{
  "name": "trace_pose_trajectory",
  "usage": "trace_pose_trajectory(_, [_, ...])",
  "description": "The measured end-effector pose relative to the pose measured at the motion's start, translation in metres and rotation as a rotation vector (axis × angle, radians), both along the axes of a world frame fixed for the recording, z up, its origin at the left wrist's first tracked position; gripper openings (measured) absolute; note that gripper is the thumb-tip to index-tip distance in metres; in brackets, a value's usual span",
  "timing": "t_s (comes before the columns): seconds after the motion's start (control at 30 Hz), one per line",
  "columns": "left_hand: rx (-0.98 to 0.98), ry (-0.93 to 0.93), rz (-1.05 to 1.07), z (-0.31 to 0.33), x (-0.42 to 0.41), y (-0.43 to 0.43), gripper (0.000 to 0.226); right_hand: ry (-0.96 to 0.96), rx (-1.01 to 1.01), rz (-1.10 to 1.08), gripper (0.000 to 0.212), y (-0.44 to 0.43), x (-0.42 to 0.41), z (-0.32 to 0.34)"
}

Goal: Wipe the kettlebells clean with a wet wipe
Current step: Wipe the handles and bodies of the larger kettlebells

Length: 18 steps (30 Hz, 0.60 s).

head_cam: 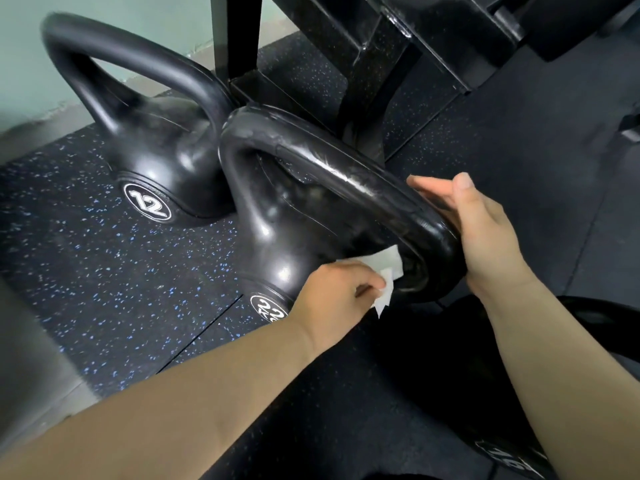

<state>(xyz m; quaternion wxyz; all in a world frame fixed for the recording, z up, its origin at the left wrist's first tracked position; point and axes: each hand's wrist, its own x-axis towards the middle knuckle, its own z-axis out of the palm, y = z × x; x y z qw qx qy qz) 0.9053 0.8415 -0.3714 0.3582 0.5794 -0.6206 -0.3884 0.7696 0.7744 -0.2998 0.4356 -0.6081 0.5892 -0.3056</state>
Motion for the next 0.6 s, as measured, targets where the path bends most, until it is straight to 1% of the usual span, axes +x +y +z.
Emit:
trace_pose_trajectory(0.07, [0.012, -0.001, 0.045, 0.003, 0.016, 0.0, 0.014, 0.043, -0.056, 0.006, 0.025, -0.004, 0.004, 0.011])
trace_pose_trajectory(0.13, [0.023, 0.009, 0.247, 0.004, 0.04, -0.005, 0.015, 0.102, -0.093, 0.073, 0.022, -0.011, 0.015, 0.027])
trace_pose_trajectory(0.2, [0.006, 0.041, 0.491, 0.007, 0.07, -0.011, 0.014, 0.178, -0.066, 0.187, 0.027, -0.017, 0.034, 0.04])
trace_pose_trajectory(0.23, [-0.066, 0.036, 0.574, 0.01, 0.084, -0.013, 0.013, 0.242, -0.055, 0.249, 0.032, -0.019, 0.045, 0.043])
trace_pose_trajectory(0.27, [-0.187, -0.007, 0.608, 0.014, 0.095, -0.015, 0.012, 0.336, -0.063, 0.309, 0.035, -0.019, 0.055, 0.043])
trace_pose_trajectory(0.3, [-0.319, -0.082, 0.591, 0.017, 0.105, -0.017, 0.013, 0.443, -0.08, 0.35, 0.038, -0.019, 0.062, 0.041])
trace_pose_trajectory(0.33, [-0.438, -0.18, 0.529, 0.018, 0.112, -0.019, 0.014, 0.525, -0.11, 0.36, 0.04, -0.017, 0.066, 0.04])
trace_pose_trajectory(0.4, [-0.662, -0.37, 0.363, 0.012, 0.12, -0.028, 0.018, 0.598, -0.176, 0.34, 0.04, -0.013, 0.068, 0.038])
trace_pose_trajectory(0.47, [-0.698, -0.545, 0.221, 0.006, 0.127, -0.042, 0.022, 0.632, -0.206, 0.334, 0.039, -0.01, 0.067, 0.039])
trace_pose_trajectory(0.53, [-0.655, -0.718, 0.109, -0.002, 0.127, -0.053, 0.036, 0.65, -0.221, 0.331, 0.039, -0.009, 0.068, 0.039])
trace_pose_trajectory(0.6, [-0.647, -0.904, 0.019, -0.012, 0.121, -0.056, 0.033, 0.659, -0.237, 0.33, 0.038, -0.009, 0.069, 0.04])
